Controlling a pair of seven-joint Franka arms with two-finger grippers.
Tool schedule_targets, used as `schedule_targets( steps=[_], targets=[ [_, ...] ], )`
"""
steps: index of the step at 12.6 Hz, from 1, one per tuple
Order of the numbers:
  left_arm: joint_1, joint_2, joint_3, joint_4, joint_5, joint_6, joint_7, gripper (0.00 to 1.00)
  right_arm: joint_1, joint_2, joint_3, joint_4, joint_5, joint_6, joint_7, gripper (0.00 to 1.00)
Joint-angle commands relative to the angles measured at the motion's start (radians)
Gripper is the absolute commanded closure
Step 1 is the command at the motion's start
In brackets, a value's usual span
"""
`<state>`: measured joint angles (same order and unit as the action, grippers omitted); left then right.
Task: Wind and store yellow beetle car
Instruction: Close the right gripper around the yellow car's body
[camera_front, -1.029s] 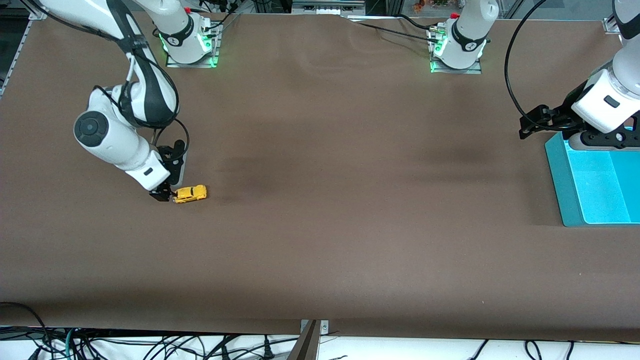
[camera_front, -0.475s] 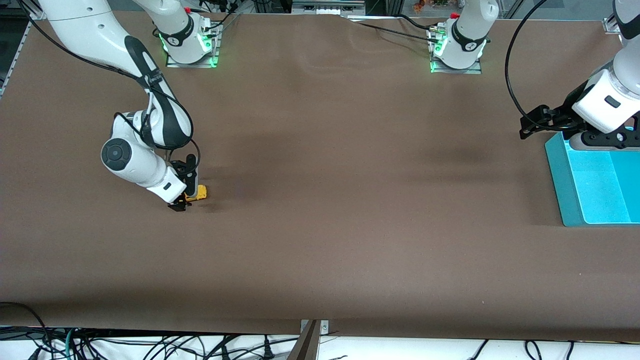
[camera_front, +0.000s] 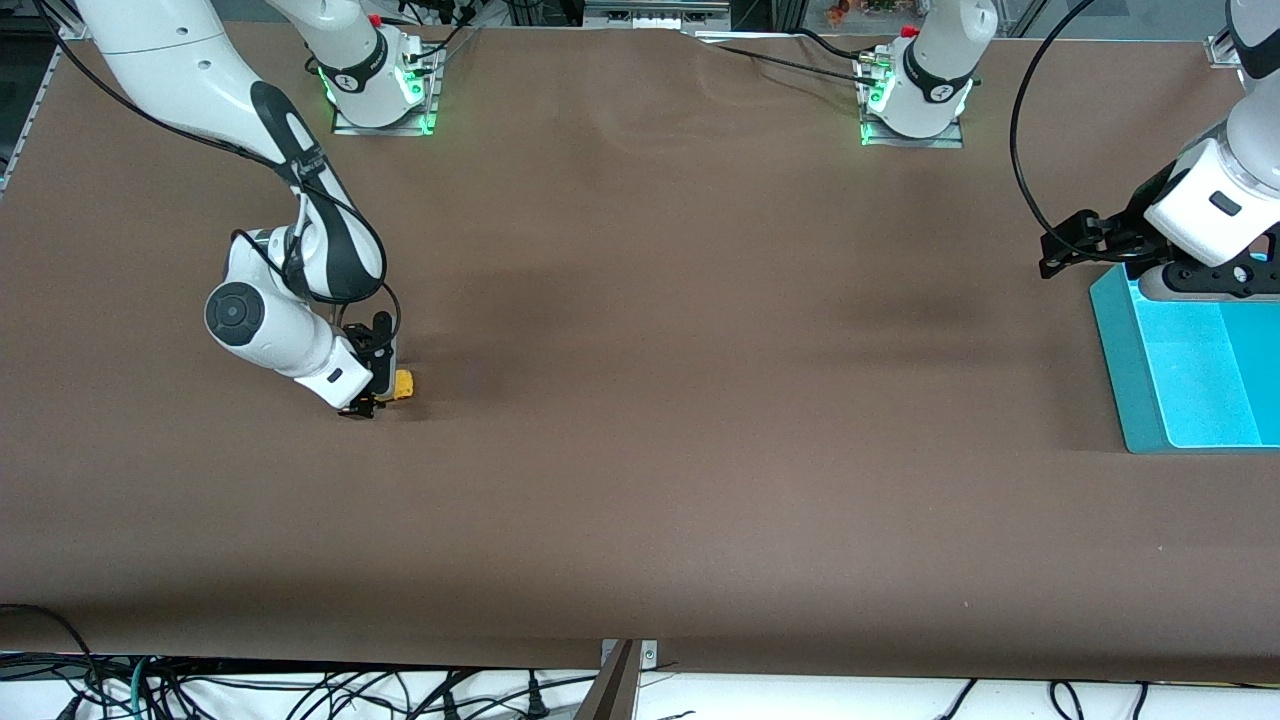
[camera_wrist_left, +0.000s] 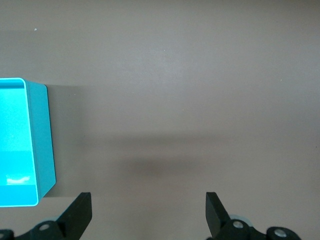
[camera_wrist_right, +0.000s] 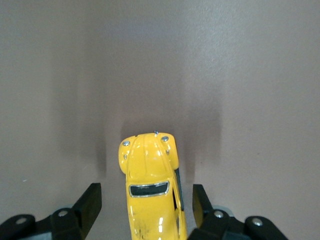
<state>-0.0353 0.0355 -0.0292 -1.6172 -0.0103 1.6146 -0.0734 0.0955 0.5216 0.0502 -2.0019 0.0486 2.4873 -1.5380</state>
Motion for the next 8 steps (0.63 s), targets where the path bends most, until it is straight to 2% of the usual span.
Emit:
schedule_targets(
  steps=[1,2,5,7,8],
  targets=[
    [0.002,0.014,-0.003,0.033,0.015,-0.022,-0.002,0.0,-0.013,0.006,0.008,-0.003,0.022,0.015,-0.028,0.59],
    [0.003,0.014,-0.003,0.033,0.015,-0.022,-0.002,0.0,-0.013,0.006,0.008,-0.003,0.022,0.013,-0.028,0.7],
    [0.0,0.014,-0.003,0.033,0.015,-0.022,-0.003,0.0,-0.013,0.005,0.008,-0.003,0.022,0.013,-0.027,0.79],
    [0.002,0.014,-0.003,0.033,0.015,-0.022,-0.002,0.0,-0.013,0.005,0.008,-0.003,0.022,0.013,-0.027,0.8],
    [0.002,0.014,-0.003,0.033,0.015,-0.022,-0.003,0.0,-0.013,0.003,0.008,-0.003,0.022,0.012,-0.025,0.54]
  ],
)
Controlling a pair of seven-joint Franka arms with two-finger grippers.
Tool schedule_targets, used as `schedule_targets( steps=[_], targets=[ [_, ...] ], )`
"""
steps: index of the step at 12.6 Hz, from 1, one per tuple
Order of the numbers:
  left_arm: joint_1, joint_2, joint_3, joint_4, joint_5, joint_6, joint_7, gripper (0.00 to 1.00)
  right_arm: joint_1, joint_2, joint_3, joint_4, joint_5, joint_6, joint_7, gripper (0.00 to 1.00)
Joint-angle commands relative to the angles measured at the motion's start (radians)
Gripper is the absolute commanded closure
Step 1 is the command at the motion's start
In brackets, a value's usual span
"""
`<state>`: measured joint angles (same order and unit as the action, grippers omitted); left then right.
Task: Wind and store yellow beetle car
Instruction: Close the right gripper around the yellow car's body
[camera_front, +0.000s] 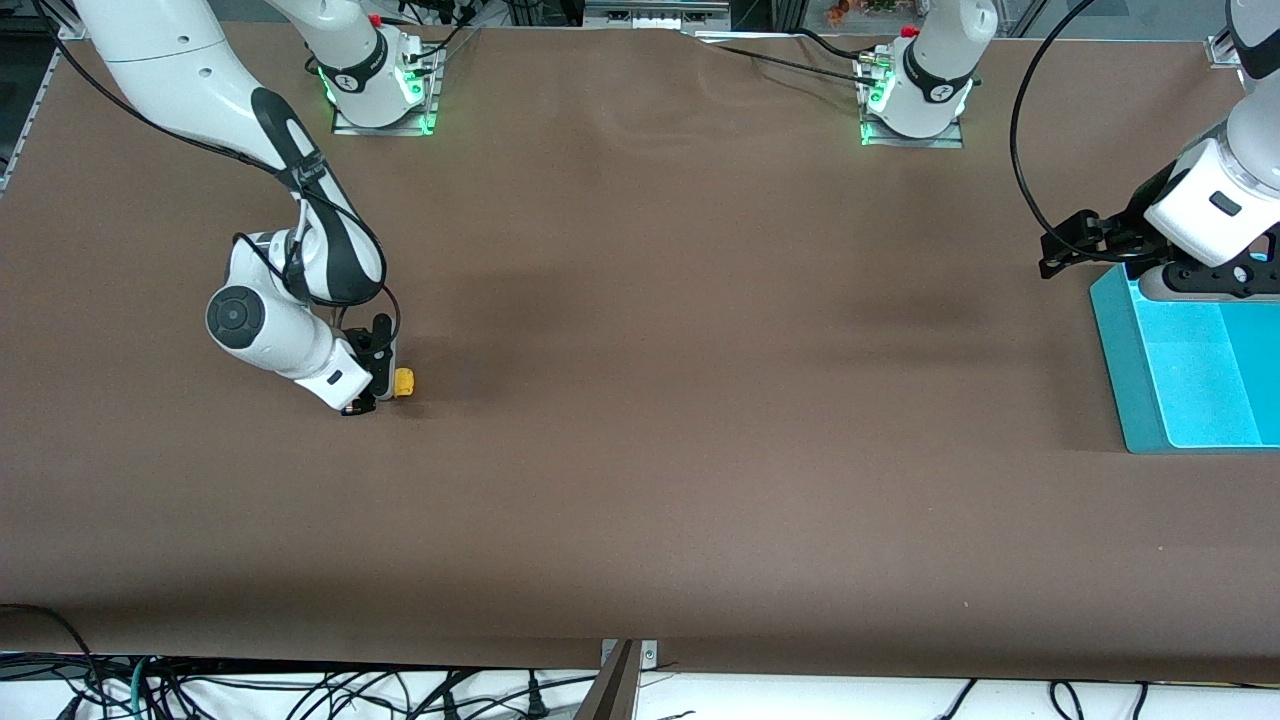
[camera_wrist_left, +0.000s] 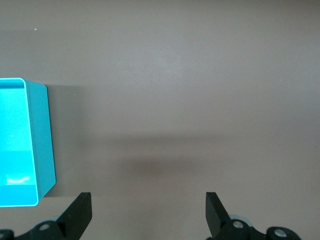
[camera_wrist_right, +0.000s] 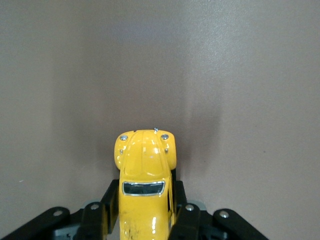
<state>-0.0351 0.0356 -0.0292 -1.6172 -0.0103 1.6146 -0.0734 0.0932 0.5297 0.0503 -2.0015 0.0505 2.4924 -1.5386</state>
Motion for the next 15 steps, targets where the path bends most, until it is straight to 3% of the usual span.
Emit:
schedule_targets(
  steps=[1,3,4,8,15],
  targets=[
    [0.001,0.014,-0.003,0.033,0.015,-0.022,-0.003,0.0,-0.01,-0.008,0.008,-0.003,0.02,0.003,-0.021,0.4],
    [0.001,0.013,-0.003,0.033,0.015,-0.022,-0.002,0.0,-0.01,-0.017,0.008,-0.002,0.02,-0.001,-0.021,0.41],
    [0.001,0.014,-0.003,0.033,0.015,-0.022,-0.002,0.0,-0.01,-0.017,0.008,-0.003,0.02,-0.003,-0.023,0.48],
    [0.001,0.013,-0.003,0.037,0.015,-0.022,-0.002,0.0,-0.01,-0.017,0.008,-0.005,0.02,-0.001,-0.026,1.0],
    [0.001,0.026,-0.003,0.051,0.013,-0.024,-0.002,0.0,-0.053,-0.033,0.006,-0.04,0.02,0.0,-0.081,1.0]
  ],
)
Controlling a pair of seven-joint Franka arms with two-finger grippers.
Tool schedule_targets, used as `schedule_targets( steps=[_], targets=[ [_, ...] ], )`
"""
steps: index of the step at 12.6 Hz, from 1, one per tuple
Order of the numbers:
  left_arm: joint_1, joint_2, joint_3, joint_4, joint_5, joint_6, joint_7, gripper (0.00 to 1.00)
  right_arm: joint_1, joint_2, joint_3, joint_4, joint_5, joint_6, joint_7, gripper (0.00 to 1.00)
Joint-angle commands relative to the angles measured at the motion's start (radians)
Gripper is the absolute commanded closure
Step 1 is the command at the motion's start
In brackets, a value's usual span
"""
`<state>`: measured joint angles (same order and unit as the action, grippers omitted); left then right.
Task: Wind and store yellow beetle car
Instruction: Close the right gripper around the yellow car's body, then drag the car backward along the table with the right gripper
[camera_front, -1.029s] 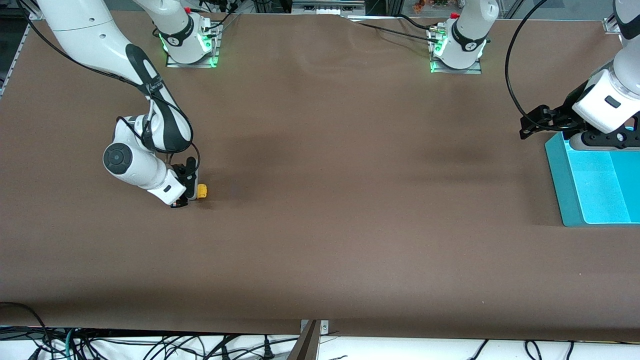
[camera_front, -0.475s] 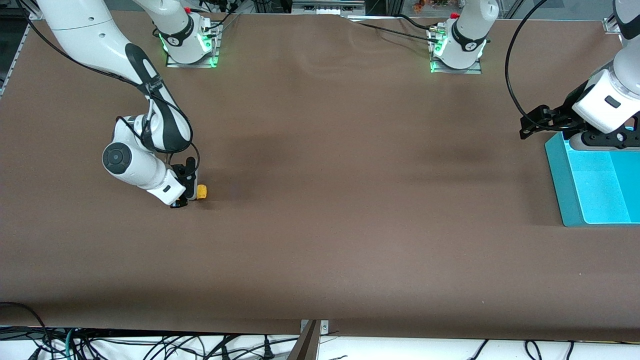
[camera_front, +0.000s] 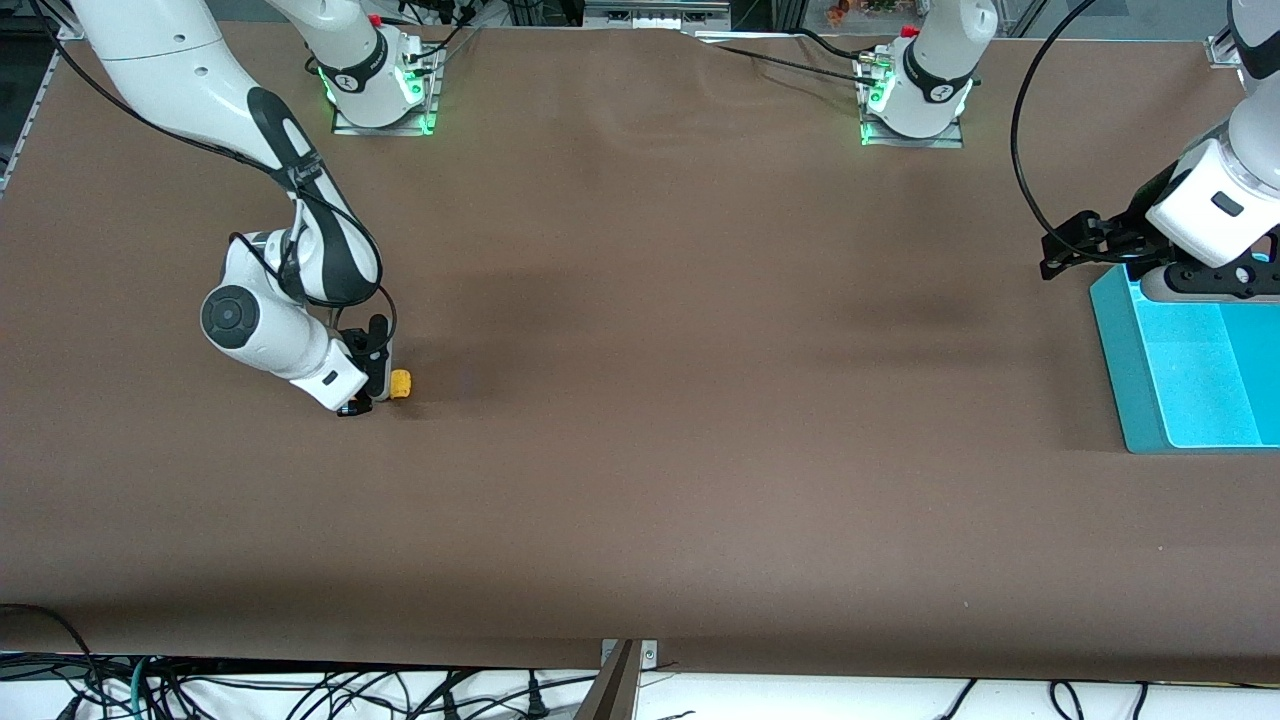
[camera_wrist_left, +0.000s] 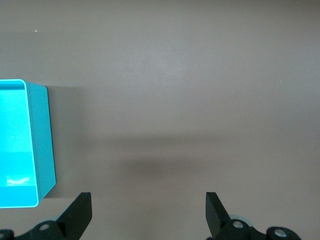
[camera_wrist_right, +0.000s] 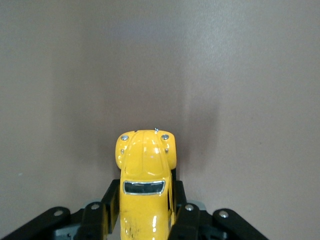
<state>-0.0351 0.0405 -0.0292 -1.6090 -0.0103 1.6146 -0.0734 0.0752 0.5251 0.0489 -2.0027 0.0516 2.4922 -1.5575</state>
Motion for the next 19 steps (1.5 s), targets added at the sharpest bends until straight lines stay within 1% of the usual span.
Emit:
schedule_targets(
  steps=[1,6,11,13,17,19],
  targets=[
    [0.001,0.021,-0.003,0.043,0.013,-0.024,-0.002,0.0,-0.049,-0.027,0.008,-0.041,0.019,0.001,-0.085,1.0],
    [0.001,0.021,-0.003,0.043,0.013,-0.024,-0.002,0.0,-0.126,-0.034,0.003,-0.073,0.019,-0.003,-0.234,1.0],
    [0.001,0.021,-0.003,0.043,0.013,-0.024,-0.002,0.0,-0.228,-0.013,0.0,-0.07,0.019,-0.003,-0.364,1.0],
    [0.001,0.021,-0.003,0.043,0.013,-0.024,-0.002,0.0,-0.255,-0.013,-0.021,-0.064,0.019,-0.003,-0.423,1.0],
    [0.001,0.021,-0.003,0.043,0.013,-0.024,-0.002,0.0,-0.327,-0.008,-0.035,-0.05,0.017,-0.003,-0.518,1.0],
    [0.001,0.021,-0.003,0.043,0.015,-0.024,-0.002,0.0,-0.328,0.006,-0.058,-0.041,0.017,0.001,-0.533,1.0]
  ],
)
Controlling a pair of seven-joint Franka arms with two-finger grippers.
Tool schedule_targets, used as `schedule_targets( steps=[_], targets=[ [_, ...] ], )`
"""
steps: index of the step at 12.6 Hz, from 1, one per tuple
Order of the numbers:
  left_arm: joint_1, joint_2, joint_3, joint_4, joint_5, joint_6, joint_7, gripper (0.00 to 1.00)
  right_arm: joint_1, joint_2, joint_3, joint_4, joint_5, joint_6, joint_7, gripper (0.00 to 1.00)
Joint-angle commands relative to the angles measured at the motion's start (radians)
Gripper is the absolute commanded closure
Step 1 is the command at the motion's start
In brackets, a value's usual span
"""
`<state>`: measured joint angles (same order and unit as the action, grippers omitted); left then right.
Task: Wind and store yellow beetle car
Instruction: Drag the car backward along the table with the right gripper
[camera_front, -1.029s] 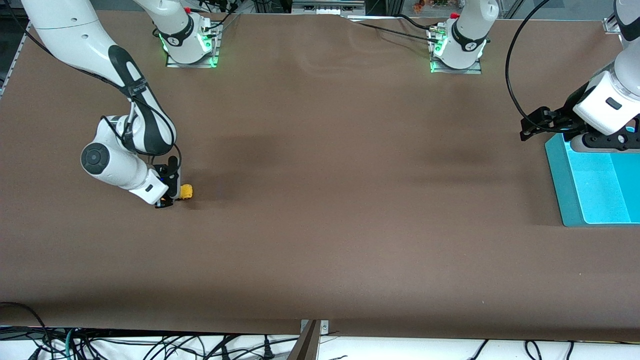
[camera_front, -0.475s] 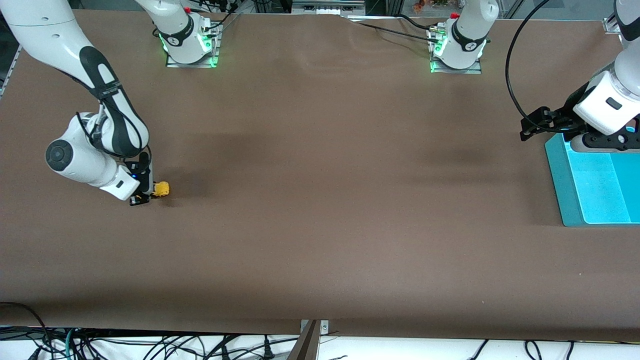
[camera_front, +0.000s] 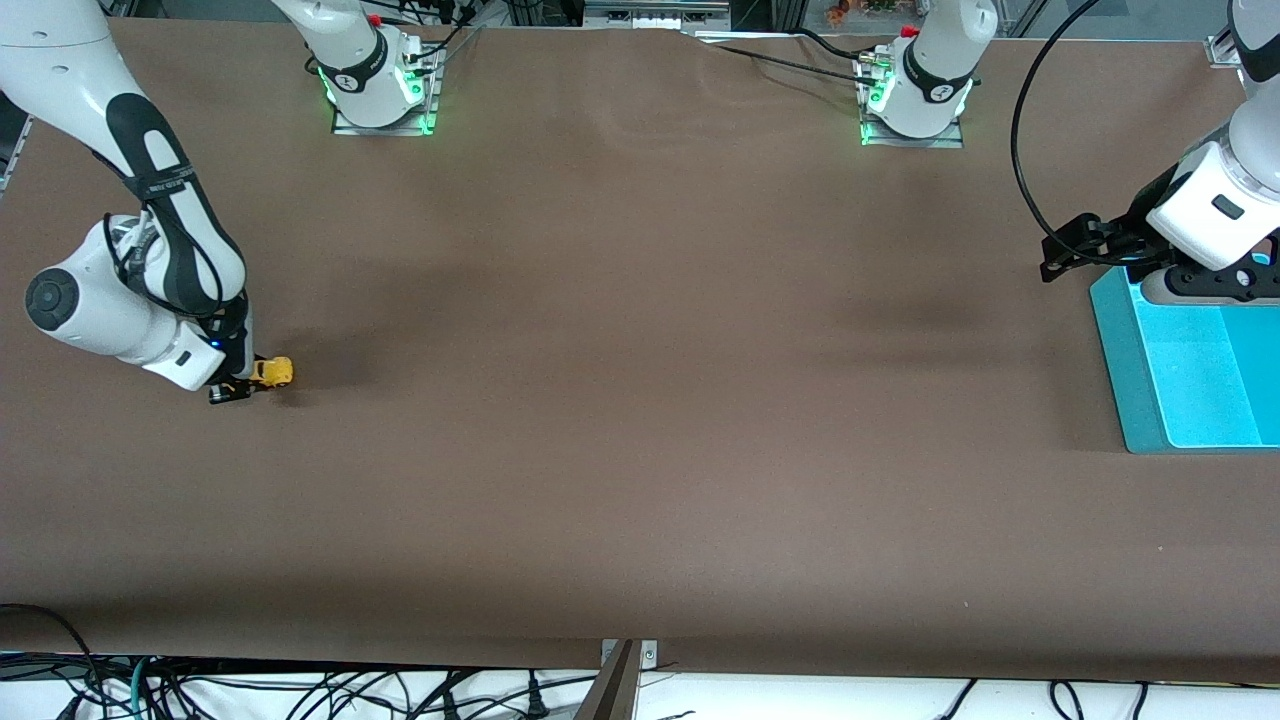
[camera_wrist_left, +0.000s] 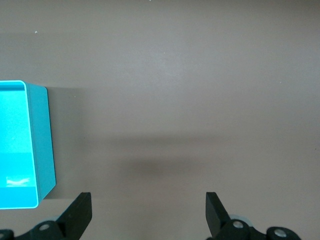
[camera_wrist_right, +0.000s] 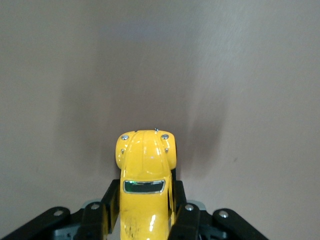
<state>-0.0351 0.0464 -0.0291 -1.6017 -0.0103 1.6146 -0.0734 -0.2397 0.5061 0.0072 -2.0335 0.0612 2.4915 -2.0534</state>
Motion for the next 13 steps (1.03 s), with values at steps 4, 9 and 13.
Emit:
schedule_targets(
  steps=[4,9,13],
  targets=[
    [0.001,0.015,-0.003,0.035,0.013,-0.024,-0.002,0.0,-0.01,0.028,-0.012,0.019,0.008,-0.005,0.057,0.53],
    [0.001,0.015,-0.003,0.035,0.013,-0.024,-0.002,0.0,-0.001,-0.015,0.037,0.145,0.005,-0.225,0.22,0.0],
    [0.001,0.015,-0.003,0.035,0.013,-0.024,-0.002,0.0,0.022,-0.061,0.065,0.234,-0.015,-0.382,0.313,0.0]
  ],
)
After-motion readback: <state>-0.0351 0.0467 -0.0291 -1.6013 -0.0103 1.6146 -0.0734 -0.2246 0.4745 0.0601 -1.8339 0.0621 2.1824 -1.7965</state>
